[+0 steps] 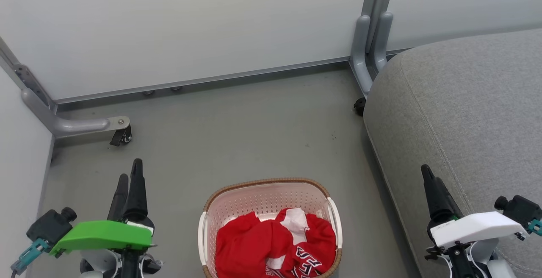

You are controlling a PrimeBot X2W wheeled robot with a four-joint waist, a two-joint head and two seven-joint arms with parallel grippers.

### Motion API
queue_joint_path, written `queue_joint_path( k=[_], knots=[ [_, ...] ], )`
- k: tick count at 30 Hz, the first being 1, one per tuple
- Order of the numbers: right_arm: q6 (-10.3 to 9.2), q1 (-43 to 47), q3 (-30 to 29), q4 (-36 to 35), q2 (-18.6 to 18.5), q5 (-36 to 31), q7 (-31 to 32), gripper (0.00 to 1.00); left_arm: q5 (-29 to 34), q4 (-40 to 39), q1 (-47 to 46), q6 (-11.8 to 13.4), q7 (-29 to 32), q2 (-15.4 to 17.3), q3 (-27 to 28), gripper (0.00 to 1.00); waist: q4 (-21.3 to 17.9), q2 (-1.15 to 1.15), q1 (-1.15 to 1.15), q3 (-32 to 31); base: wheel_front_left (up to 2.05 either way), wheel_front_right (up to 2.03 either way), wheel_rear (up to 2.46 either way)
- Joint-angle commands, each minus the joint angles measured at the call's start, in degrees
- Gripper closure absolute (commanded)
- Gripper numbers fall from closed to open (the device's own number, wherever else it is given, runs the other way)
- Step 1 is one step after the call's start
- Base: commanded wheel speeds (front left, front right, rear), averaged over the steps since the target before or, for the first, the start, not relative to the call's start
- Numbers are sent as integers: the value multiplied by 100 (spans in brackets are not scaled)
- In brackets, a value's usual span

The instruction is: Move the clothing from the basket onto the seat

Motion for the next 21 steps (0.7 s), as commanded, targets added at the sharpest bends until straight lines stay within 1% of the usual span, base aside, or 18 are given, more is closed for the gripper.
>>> queue_joint_path(
  k=[1, 9, 21],
  knots=[
    [1, -28, 44, -120, -43, -254, -73, 0, 281, -115, 10, 20, -67, 35, -42, 0, -1, 11, 0, -5, 0, 0, 0],
    [1, 59, 207, -192, -50, -925, -231, 0, 993, -238, 103, 96, -225, 38, -179, 0, -4, 14, 0, -34, 0, 0, 0],
    [1, 177, 276, -266, -59, -1808, -455, 0, 1900, -389, 244, 77, -448, 44, -312, 0, -11, 18, 0, -80, 0, 0, 0]
  ],
)
